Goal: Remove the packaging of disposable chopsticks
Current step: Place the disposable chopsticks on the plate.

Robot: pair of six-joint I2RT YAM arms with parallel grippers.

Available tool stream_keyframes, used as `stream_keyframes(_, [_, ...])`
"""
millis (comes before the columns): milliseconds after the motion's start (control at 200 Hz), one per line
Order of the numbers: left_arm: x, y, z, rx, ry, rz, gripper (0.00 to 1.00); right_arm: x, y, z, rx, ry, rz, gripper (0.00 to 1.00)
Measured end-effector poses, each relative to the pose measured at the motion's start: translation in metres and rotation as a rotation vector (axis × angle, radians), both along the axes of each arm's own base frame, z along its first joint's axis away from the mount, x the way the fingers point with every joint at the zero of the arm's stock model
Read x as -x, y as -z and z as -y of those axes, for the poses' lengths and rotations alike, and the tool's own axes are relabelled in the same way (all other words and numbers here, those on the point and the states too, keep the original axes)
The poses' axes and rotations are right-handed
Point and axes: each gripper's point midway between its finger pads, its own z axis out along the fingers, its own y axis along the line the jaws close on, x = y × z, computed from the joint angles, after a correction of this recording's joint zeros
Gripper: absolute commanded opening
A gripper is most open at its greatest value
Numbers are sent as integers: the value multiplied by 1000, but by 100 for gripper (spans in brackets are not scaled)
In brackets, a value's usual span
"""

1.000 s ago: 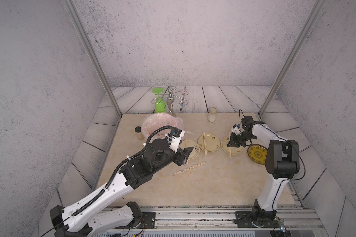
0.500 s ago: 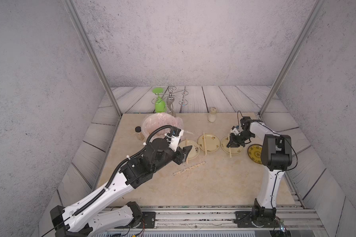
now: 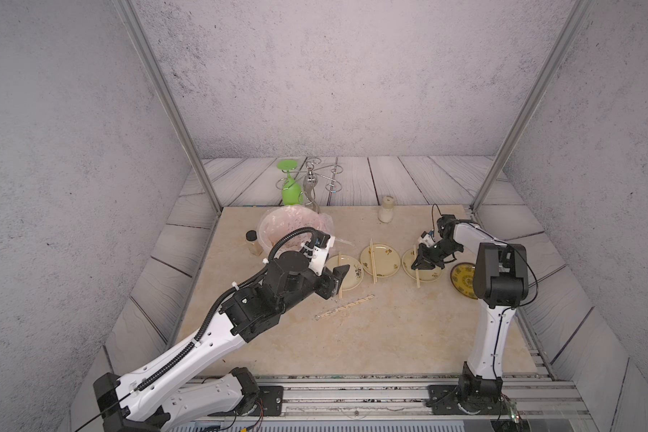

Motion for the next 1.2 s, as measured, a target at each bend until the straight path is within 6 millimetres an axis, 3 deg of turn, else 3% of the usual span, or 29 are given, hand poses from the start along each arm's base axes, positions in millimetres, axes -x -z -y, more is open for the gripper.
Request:
stream_keyframes(305, [-2, 1, -1, -3, -7, -2, 68, -9, 4, 4, -35, 23, 22, 11])
stream_keyframes(816, [-4, 6, 1, -11, -9, -12, 68, -4, 13, 11, -42, 41, 12, 14])
stream_keyframes(1001, [-4, 6, 1, -9, -10, -14, 68, -5, 12, 10, -53, 44, 15, 21])
stream_keyframes(1201, [-4, 6, 1, -7, -11, -16, 68, -6, 11, 9, -59, 44, 20, 22])
